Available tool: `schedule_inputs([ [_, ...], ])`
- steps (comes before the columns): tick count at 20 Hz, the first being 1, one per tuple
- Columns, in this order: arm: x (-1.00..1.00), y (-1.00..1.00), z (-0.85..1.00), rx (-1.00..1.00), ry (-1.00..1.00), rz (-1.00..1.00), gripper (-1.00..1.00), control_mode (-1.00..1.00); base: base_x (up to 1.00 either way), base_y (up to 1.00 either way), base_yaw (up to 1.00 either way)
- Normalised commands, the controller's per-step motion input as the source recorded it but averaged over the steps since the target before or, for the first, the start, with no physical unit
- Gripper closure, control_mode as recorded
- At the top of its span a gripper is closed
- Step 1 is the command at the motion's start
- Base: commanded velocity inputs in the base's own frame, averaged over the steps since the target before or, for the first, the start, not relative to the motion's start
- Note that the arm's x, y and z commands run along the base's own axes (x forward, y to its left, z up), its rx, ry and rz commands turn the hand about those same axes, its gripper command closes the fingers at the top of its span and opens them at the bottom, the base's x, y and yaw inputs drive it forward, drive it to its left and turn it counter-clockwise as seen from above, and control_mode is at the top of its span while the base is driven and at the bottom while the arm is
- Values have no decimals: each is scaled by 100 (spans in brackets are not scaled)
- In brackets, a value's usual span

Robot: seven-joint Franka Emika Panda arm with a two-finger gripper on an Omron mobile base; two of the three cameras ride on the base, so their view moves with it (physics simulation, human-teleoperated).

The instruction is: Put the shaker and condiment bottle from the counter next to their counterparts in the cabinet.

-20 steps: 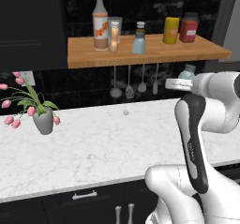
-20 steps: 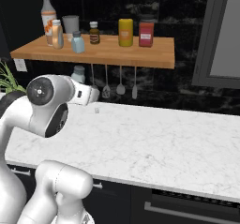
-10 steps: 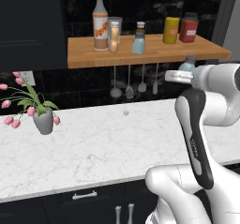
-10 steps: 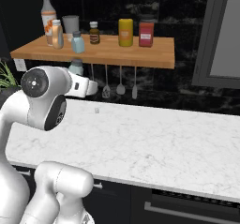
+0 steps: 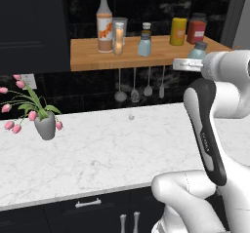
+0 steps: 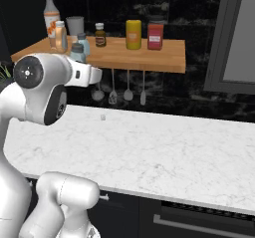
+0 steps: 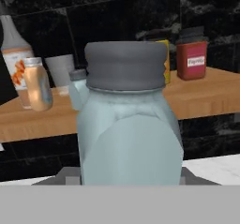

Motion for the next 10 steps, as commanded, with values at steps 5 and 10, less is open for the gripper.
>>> schedule_inputs([
  [5,19,0,-1,0,-3,3,100,-100,0,0,0],
  [10,55,0,-3,5,-17,25,100,-100,0,0,0],
])
